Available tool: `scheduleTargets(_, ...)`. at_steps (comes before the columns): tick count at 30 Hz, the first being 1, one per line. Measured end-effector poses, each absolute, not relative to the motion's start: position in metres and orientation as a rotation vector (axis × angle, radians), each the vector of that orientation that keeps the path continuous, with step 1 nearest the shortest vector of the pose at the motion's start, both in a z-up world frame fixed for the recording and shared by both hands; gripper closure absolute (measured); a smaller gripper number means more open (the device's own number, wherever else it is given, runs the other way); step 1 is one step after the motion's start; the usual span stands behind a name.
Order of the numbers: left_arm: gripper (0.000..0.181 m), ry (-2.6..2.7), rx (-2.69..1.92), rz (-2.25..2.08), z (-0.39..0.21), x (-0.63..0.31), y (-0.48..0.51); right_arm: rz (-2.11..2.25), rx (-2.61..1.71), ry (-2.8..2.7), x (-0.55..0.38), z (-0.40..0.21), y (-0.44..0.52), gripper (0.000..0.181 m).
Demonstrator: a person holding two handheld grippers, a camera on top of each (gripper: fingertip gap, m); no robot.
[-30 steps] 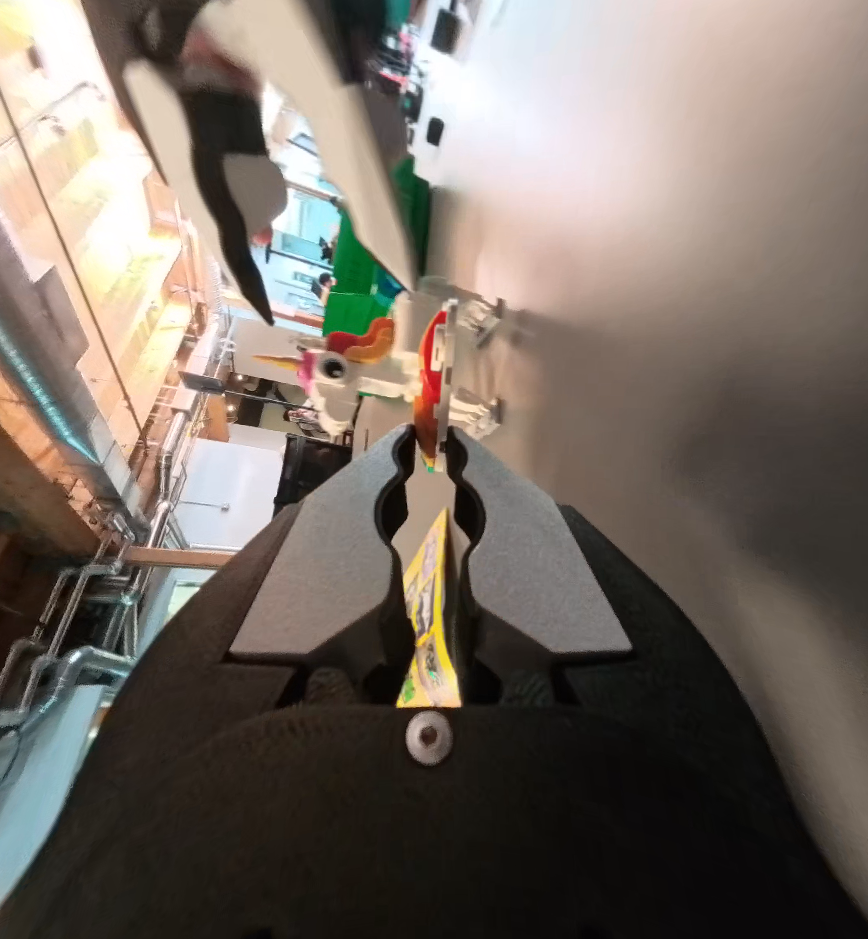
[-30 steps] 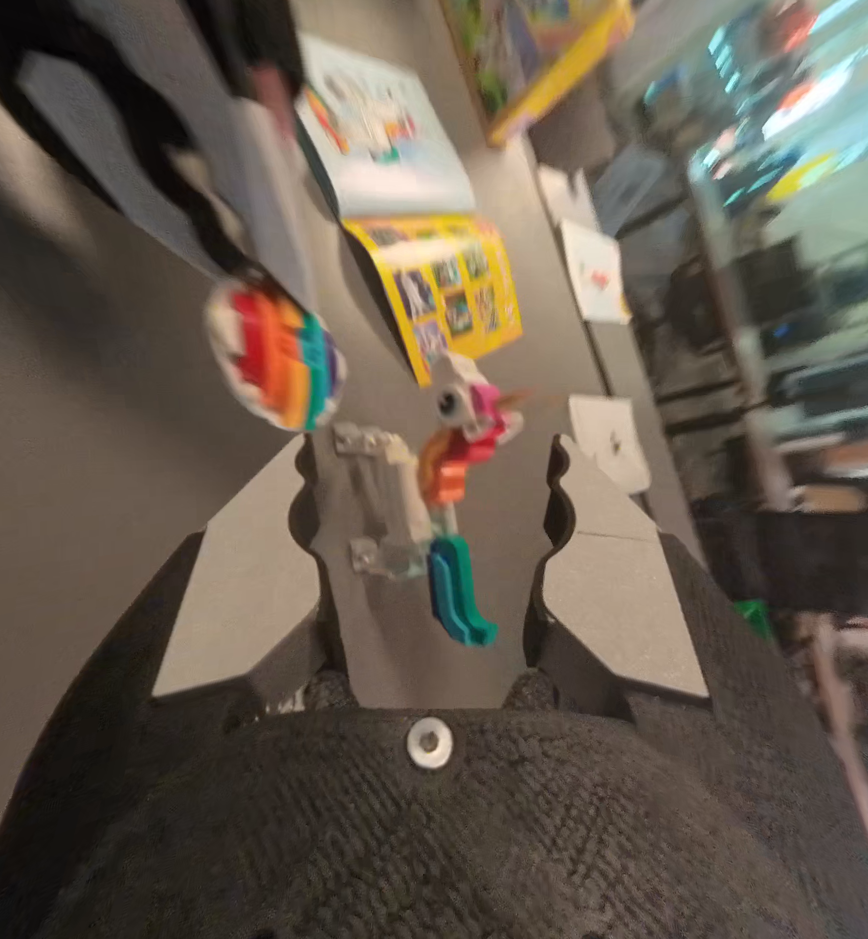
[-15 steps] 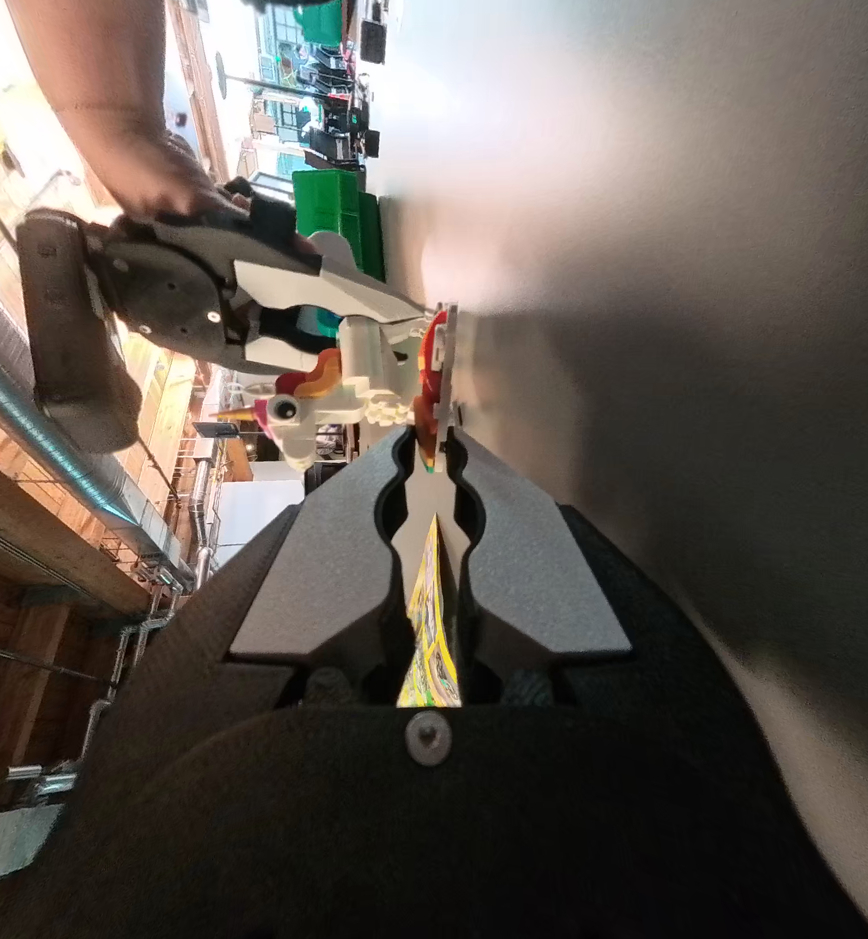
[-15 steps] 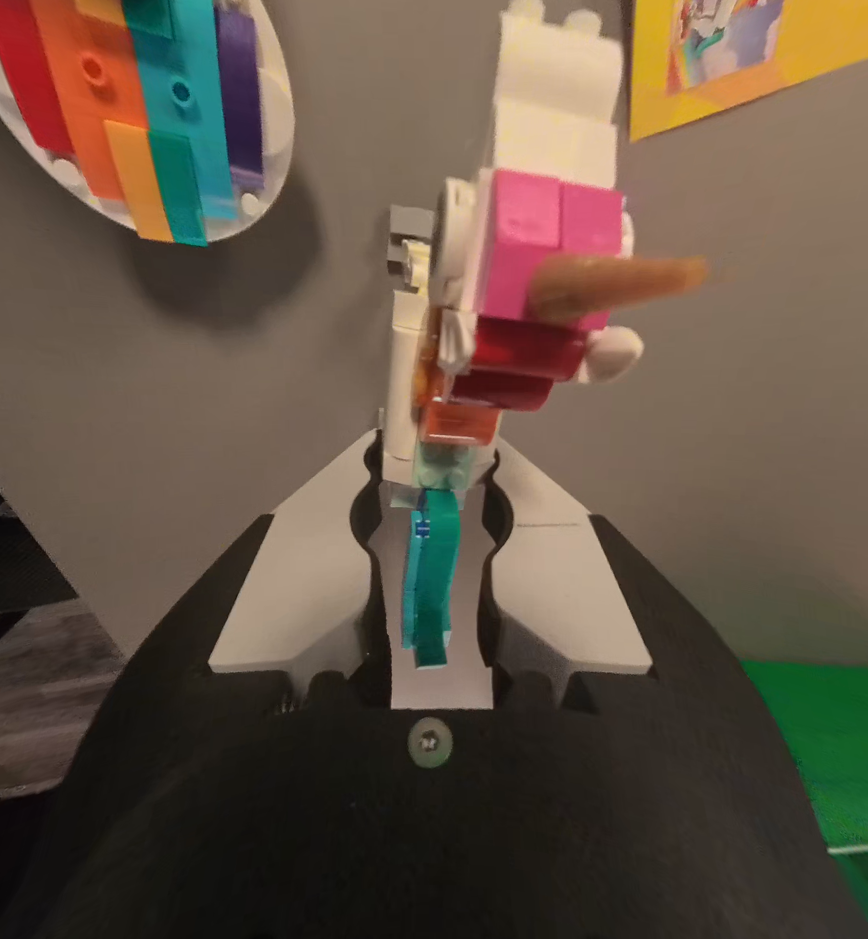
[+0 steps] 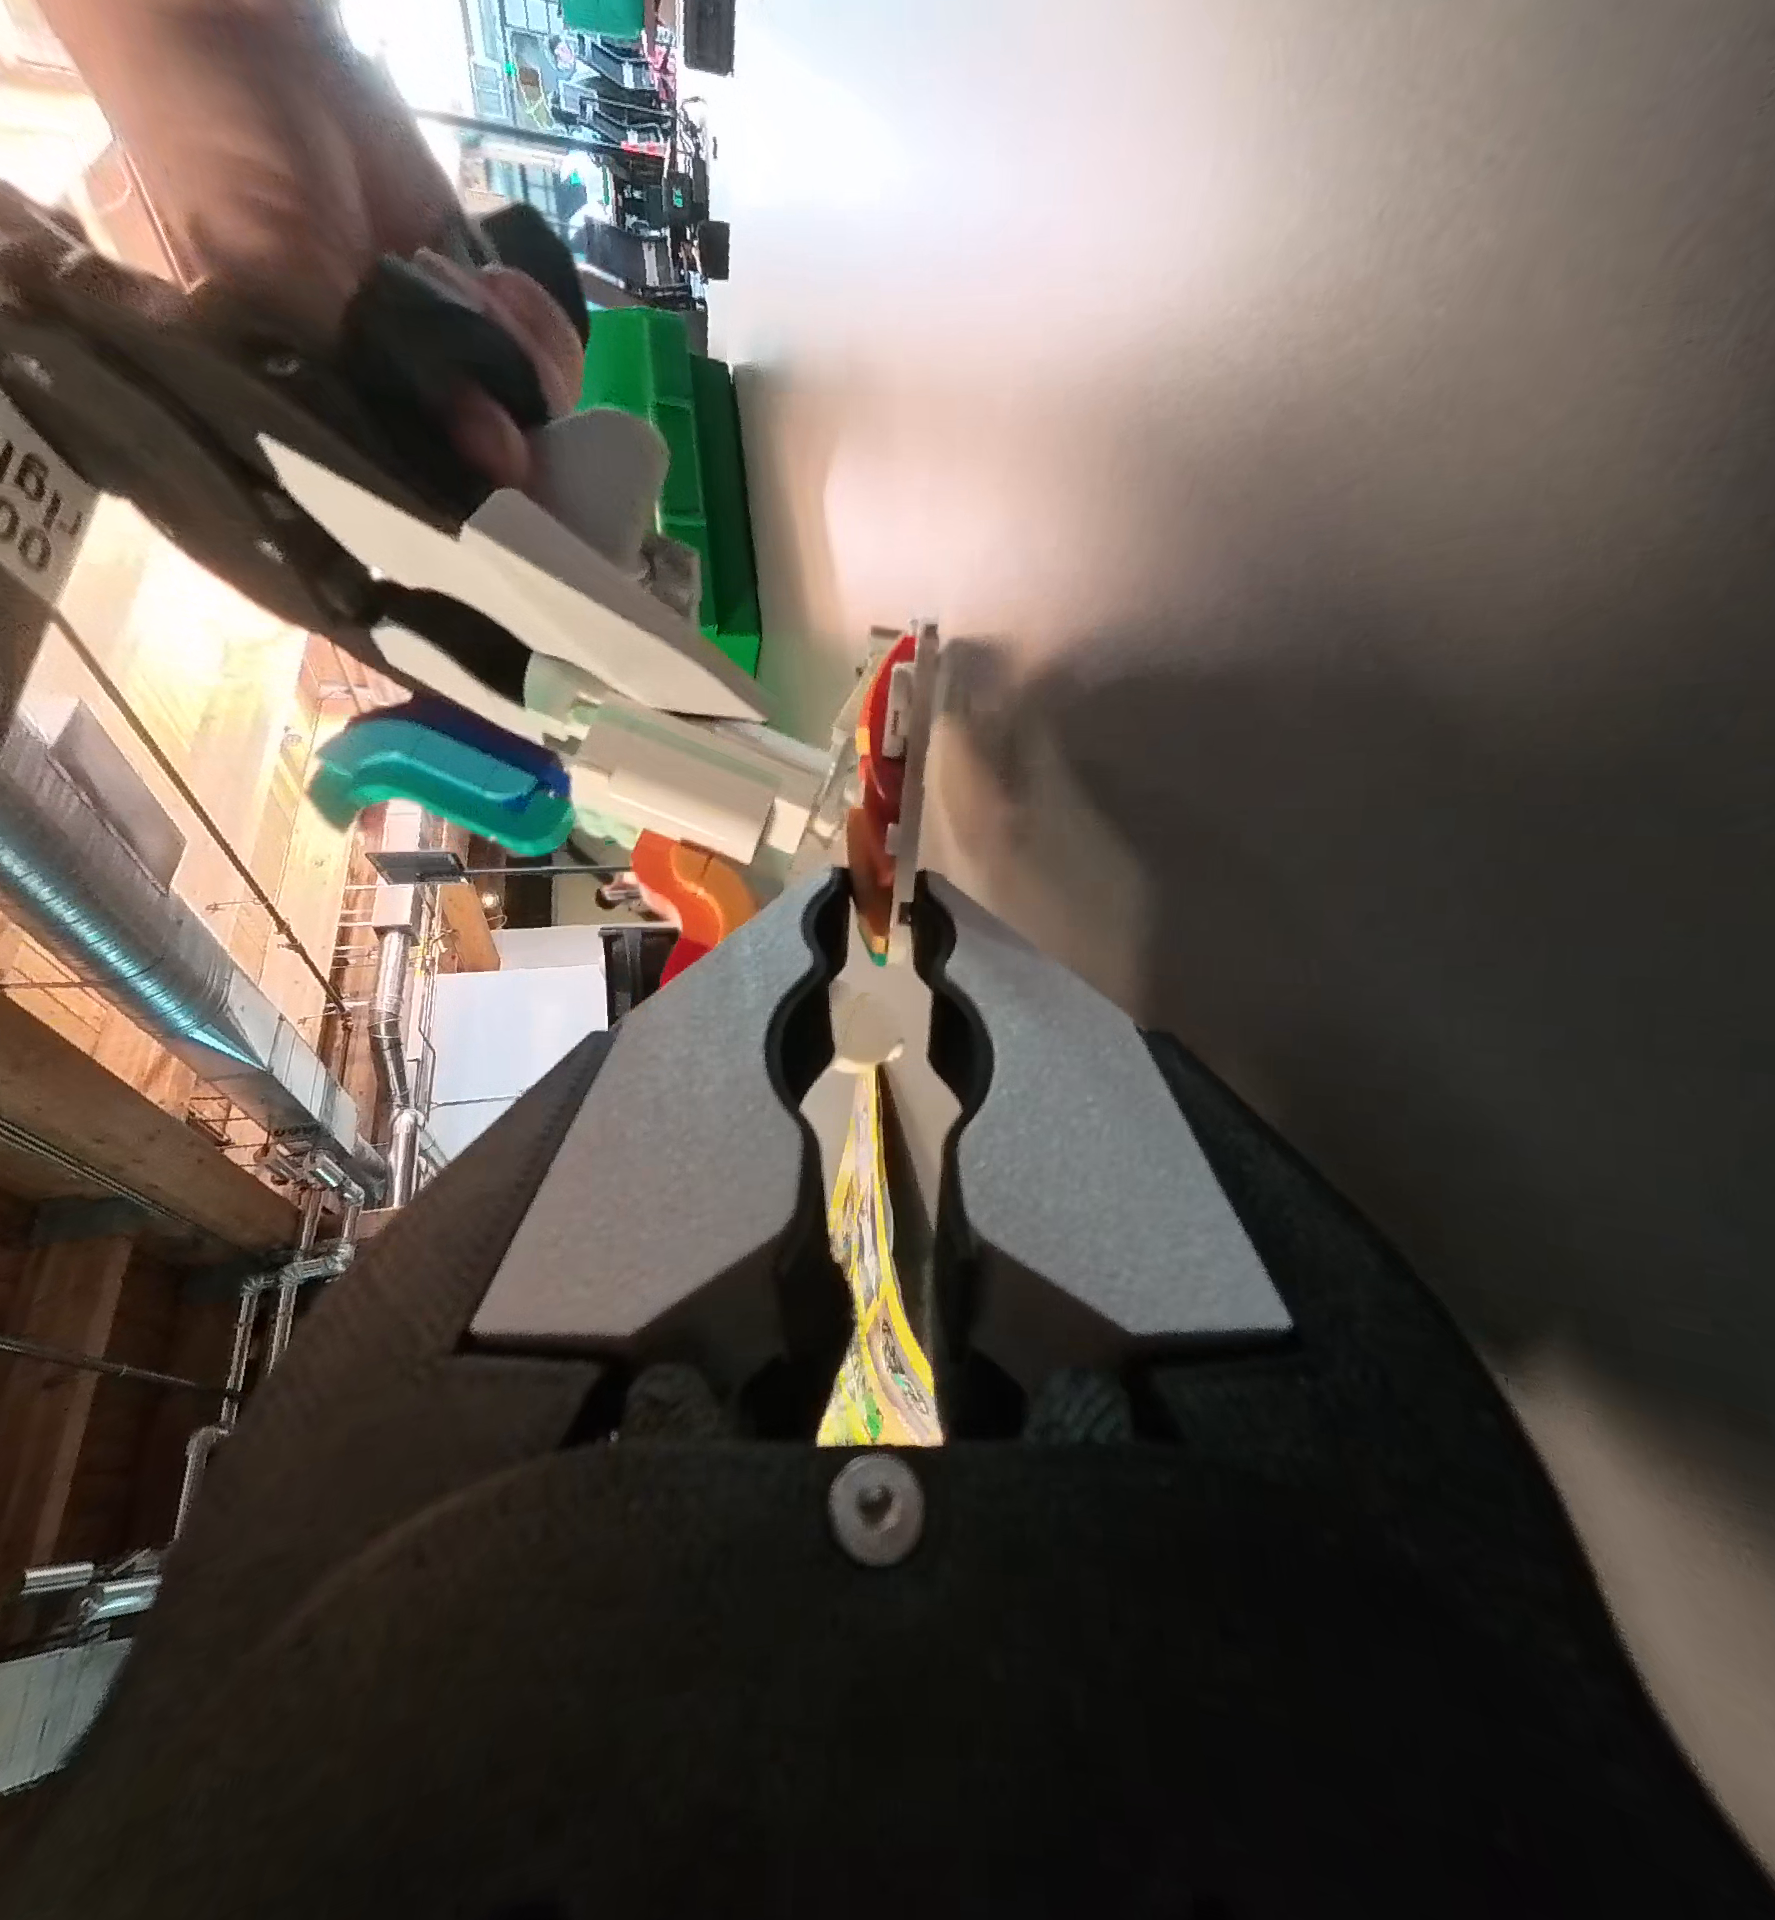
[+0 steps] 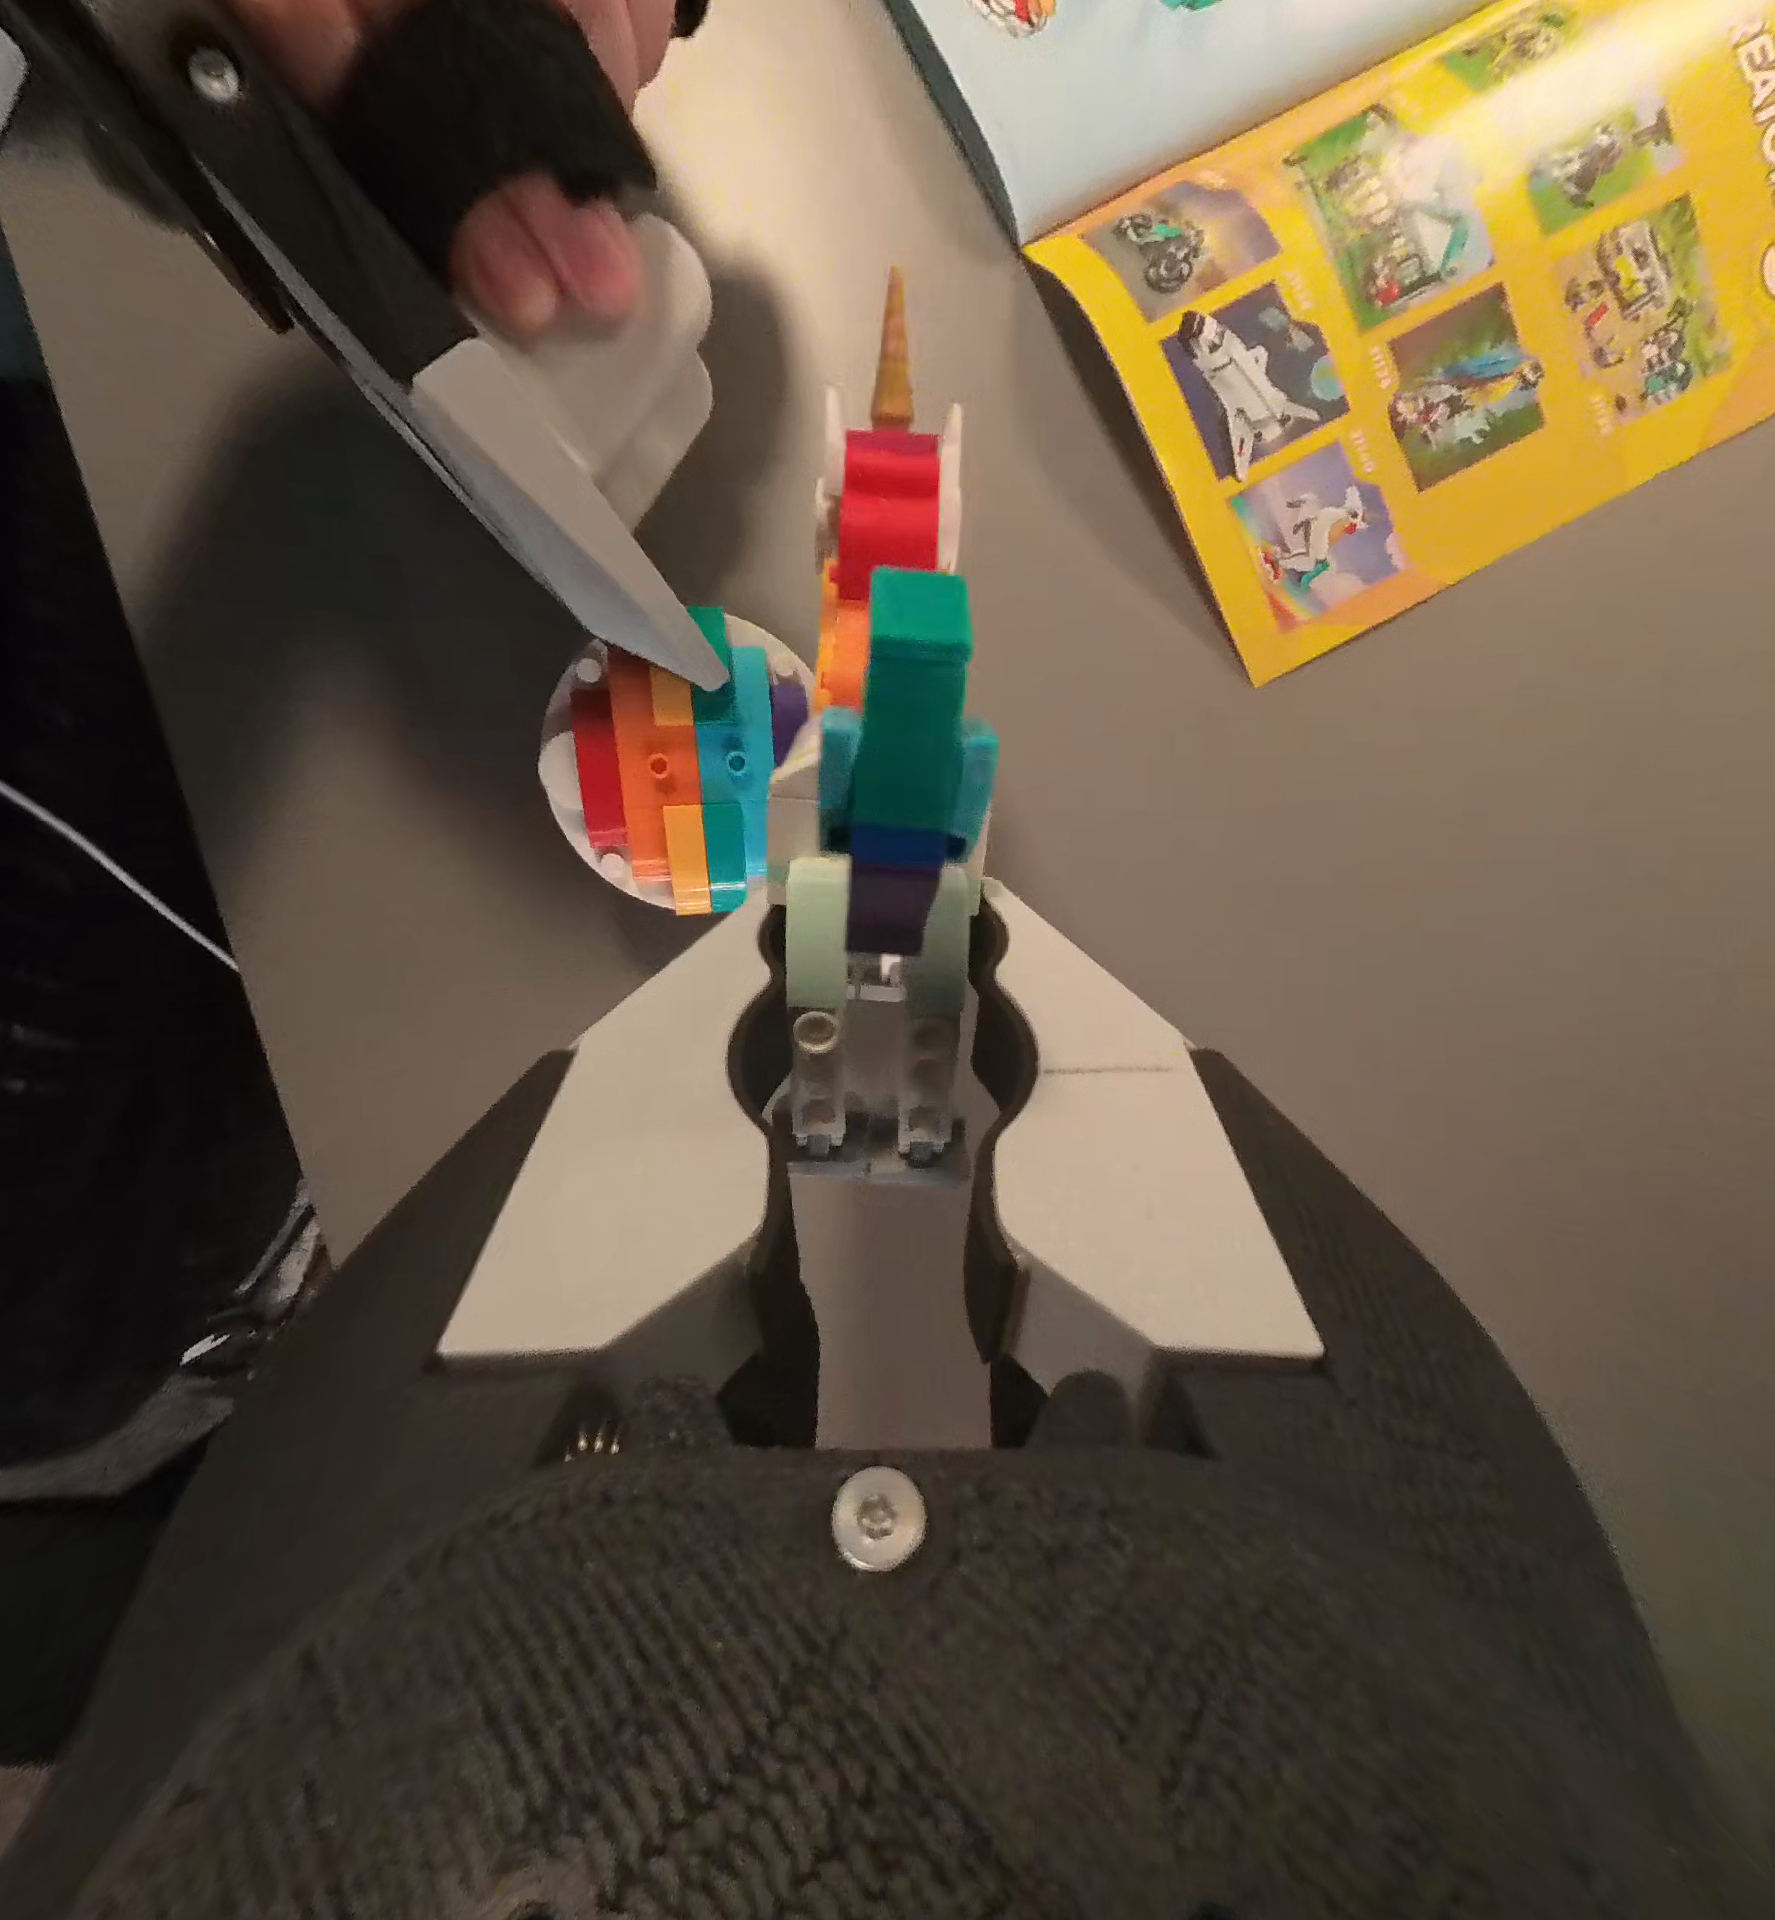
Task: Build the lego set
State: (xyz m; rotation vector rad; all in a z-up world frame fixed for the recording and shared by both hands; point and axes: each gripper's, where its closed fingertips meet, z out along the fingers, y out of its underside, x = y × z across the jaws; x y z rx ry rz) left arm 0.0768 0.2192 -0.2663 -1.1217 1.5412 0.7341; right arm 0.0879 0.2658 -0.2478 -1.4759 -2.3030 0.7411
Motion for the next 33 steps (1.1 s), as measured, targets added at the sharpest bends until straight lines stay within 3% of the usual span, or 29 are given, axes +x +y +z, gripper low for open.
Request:
scheduleTargets(16, 0.17, 1.562, -1.135, 0.745, -0.271, 0.077, 0.224, 0.64, -1.547, -2.28, 0.111, -0.268, 0.286, 0.15)
scheduleTargets(20, 0.17, 1.572, -1.132, 0.75, -0.272, 0.078, 0.224, 0.662, -1.632, -2.33, 0.117, -0.256, 0.289, 0.118)
scheduleTargets(22, 0.17, 1.577, -1.126, 0.751, -0.272, 0.079, 0.224, 0.63, -1.623, -2.334, 0.114, -0.241, 0.296, 0.115)
scheduleTargets(28, 0.17, 1.587, -1.112, 0.757, -0.272, 0.081, 0.224, 0.272, -1.562, -2.587, 0.094, -0.213, 0.294, 0.108)
scheduleTargets(33, 0.17, 1.593, -1.107, 0.763, -0.272, 0.082, 0.223, -0.172, -1.681, -2.897, 0.092, -0.236, 0.279, 0.107)
